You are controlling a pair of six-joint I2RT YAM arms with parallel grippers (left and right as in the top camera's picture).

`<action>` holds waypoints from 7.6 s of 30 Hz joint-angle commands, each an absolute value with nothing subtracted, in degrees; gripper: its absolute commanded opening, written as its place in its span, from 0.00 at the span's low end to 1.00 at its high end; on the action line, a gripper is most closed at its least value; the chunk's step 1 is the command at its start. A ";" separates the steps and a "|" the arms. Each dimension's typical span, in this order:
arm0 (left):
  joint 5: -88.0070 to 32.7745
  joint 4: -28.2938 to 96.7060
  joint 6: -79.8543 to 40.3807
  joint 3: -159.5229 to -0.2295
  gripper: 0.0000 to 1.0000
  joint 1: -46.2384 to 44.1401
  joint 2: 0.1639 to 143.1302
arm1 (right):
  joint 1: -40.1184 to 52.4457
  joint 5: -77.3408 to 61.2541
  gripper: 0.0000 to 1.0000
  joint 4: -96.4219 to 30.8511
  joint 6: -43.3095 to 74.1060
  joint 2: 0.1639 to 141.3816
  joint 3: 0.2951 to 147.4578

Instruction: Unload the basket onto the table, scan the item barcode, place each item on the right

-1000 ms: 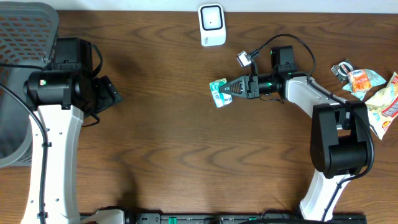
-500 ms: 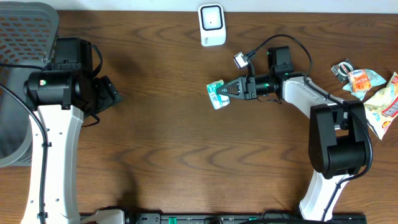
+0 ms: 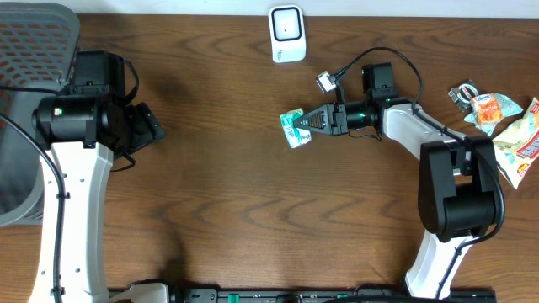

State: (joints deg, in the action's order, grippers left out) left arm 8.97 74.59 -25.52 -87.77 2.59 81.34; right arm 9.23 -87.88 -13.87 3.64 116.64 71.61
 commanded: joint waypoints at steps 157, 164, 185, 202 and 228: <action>9.52 74.76 -26.02 -87.99 0.98 2.83 81.58 | 10.24 -88.99 0.01 -25.12 0.56 96.66 71.46; 9.52 74.76 -26.04 -87.99 0.98 2.83 81.58 | 11.81 -84.20 0.01 -25.12 0.60 96.66 71.46; 9.52 74.76 -26.02 -87.99 0.98 2.83 81.58 | 14.39 -71.70 0.01 -25.28 5.54 96.66 71.46; 9.52 74.76 -26.04 -87.99 0.98 2.83 81.58 | 24.47 -18.68 0.01 -25.32 15.38 96.68 72.88; 9.52 74.76 -26.02 -87.99 0.98 2.83 81.58 | 24.62 20.25 0.01 -39.13 -14.76 134.19 132.29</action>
